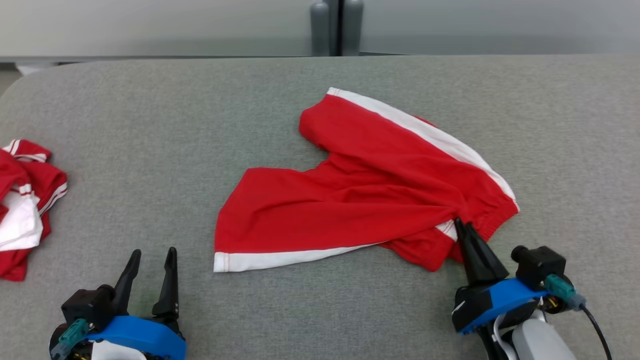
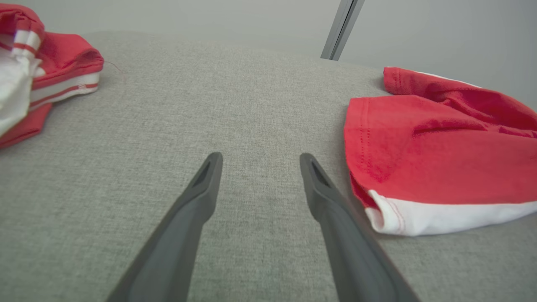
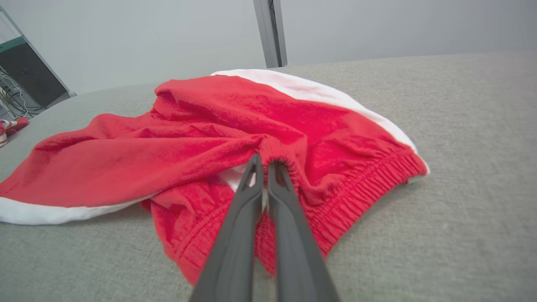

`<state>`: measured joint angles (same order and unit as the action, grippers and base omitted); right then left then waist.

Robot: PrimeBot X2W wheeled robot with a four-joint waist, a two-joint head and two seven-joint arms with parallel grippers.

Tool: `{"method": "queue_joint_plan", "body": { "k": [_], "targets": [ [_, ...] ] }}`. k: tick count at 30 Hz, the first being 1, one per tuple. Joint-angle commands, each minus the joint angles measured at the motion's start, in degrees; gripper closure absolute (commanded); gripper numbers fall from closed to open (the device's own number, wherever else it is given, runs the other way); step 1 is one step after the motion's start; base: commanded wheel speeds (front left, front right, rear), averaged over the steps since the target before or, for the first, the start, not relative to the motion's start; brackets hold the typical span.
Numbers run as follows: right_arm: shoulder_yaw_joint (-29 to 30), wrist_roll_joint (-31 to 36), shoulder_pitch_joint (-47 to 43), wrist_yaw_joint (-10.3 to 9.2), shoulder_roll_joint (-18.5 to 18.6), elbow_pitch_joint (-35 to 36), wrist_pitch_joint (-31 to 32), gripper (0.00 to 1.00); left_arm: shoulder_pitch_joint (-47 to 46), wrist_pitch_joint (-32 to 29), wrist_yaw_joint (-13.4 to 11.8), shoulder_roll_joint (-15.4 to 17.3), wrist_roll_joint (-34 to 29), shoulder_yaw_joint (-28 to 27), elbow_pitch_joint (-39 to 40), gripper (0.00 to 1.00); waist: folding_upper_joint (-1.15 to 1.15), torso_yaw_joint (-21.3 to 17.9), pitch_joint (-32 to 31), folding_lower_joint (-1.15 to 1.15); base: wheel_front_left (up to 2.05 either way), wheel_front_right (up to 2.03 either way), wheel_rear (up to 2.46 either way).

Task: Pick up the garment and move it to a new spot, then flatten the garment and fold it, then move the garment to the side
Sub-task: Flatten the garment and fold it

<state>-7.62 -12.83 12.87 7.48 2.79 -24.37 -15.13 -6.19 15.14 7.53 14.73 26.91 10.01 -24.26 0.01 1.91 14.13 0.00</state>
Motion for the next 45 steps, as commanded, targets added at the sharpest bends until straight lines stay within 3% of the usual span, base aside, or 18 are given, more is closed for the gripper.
{"method": "queue_joint_plan", "body": {
  "k": [1,4,5,6,7,23,31,32,33,45],
  "targets": [
    [1.23,0.42,1.75,0.02,0.2,-1.54,-0.04,1.0,-0.95,-0.01,-0.07,0.49,0.38,0.81,0.15,0.0,-0.01,1.44,1.19,0.0,0.0,0.0,0.0],
    [3.13,1.98,4.53,0.02,0.21,-5.71,-0.03,1.0,-1.51,0.0,-0.07,1.13,1.18,2.1,0.46,0.0,-0.01,2.6,1.97,0.0,0.0,0.0,0.0],
    [3.51,2.13,5.24,0.02,0.22,-6.6,-0.04,0.71,-1.58,-0.01,-0.07,1.24,1.41,2.43,0.49,0.0,-0.01,2.9,2.14,0.0,0.0,0.0,0.0],
    [3.56,2.43,6.01,0.02,0.21,-7.18,-0.04,0.31,-1.56,-0.01,-0.07,1.33,1.58,2.62,0.49,0.0,-0.01,3.04,2.21,0.0,0.0,0.0,0.0],
    [3.43,2.74,6.35,0.02,0.2,-7.68,-0.03,0.0,-1.6,-0.01,-0.07,1.44,1.84,2.72,0.49,0.0,-0.01,3.14,2.25,0.0,0.0,0.0,0.0],
    [-2.44,-3.14,-6.04,0.02,0.2,3.31,-0.04,0.0,0.92,-0.01,-0.07,-0.15,0.42,0.78,1.15,0.0,-0.01,-1.82,-1.12,0.0,0.0,0.0,0.0],
    [-5.91,-3.64,-4.02,0.02,0.27,0.07,-0.04,0.0,0.11,-0.01,-0.07,0.65,0.78,1.27,1.46,0.0,-0.01,-0.15,-0.36,0.0,0.0,0.0,0.0],
    [-6.14,-3.26,-3.59,0.02,0.25,-0.71,-0.04,0.63,0.21,-0.01,-0.07,0.68,0.92,1.24,1.4,0.0,-0.01,0.11,-0.38,0.0,0.0,0.0,0.0],
    [-6.15,-3.24,-3.27,0.02,0.23,-1.29,-0.04,1.0,0.4,-0.01,-0.07,0.7,1.06,1.15,1.26,0.0,-0.01,0.33,-0.45,0.0,0.0,0.0,0.0],
    [-1.6,2.82,-7.41,0.02,0.23,-3.26,-0.04,1.0,2.74,-0.01,-0.07,-1.07,0.13,-0.4,0.17,0.0,-0.01,-1.71,-2.97,0.0,0.0,0.0,0.0]
  ]
}}
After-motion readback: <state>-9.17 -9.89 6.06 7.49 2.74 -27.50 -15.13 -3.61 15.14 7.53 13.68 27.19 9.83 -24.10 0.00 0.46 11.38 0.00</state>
